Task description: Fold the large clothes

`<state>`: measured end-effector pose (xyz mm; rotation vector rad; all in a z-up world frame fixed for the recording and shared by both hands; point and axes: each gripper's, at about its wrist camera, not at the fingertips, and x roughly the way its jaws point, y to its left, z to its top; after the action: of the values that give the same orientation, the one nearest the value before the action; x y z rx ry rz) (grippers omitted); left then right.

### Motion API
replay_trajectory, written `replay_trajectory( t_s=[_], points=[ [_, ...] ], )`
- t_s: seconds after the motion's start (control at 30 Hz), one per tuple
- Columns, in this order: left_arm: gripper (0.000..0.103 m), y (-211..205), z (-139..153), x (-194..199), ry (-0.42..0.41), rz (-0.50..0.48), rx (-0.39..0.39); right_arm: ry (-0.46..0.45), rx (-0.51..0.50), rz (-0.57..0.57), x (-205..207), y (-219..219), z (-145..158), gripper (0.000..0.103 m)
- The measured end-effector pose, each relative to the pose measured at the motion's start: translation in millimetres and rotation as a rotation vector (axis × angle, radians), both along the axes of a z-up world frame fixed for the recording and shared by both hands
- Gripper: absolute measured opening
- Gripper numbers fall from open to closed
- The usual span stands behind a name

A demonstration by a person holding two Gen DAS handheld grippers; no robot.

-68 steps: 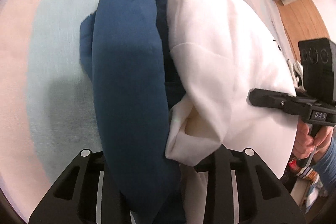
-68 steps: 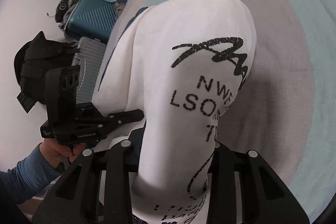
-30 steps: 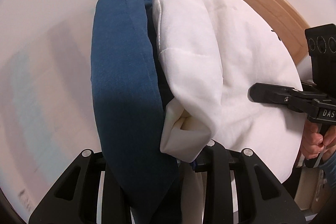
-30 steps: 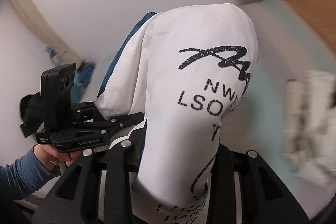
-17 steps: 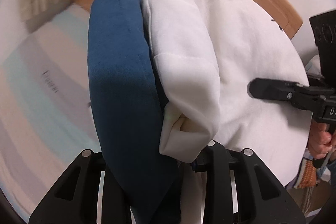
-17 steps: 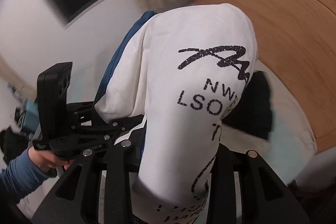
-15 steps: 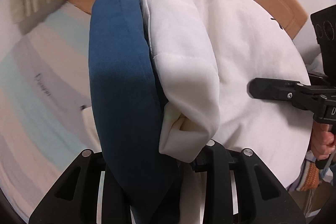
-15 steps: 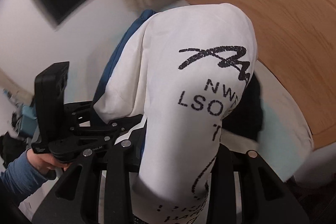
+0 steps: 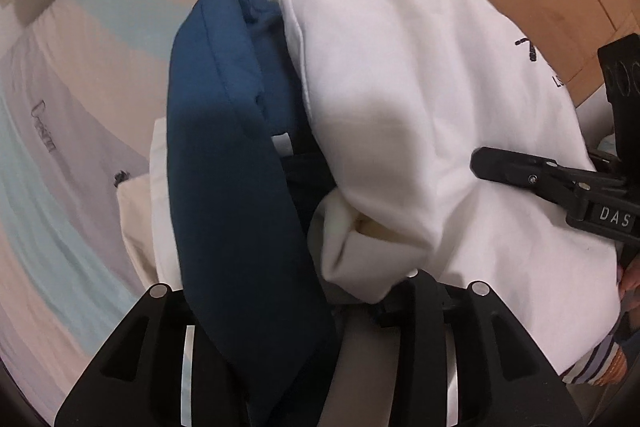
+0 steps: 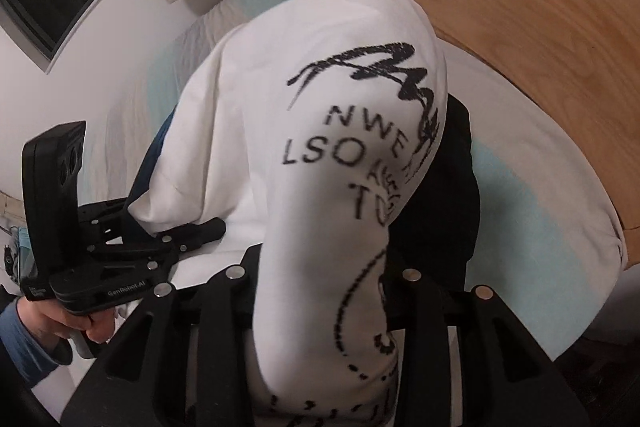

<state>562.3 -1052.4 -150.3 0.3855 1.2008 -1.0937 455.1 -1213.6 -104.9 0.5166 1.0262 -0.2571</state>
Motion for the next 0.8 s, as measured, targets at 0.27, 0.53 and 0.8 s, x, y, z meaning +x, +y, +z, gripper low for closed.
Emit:
replay_trajectory(
  t_s=[0.27,0.53,0.8],
  points=[
    [0.05,-2.7,-3.6,1.3,-0.049,-0.022,0.013,-0.006,0.018,-0.051,-7.2,-4.5,-4.0,0.045],
    [0.092,18.9,12.5,5.4,-0.195,0.026,0.012,0.01,-0.172,-0.084,-17.0,18.7,24.2,0.08],
    [0.097,46.1,42.3,-2.0,-0.211,0.069,-0.008,-0.015,-0.204,-0.194,-49.4,27.8,41.9,0.095]
  ],
)
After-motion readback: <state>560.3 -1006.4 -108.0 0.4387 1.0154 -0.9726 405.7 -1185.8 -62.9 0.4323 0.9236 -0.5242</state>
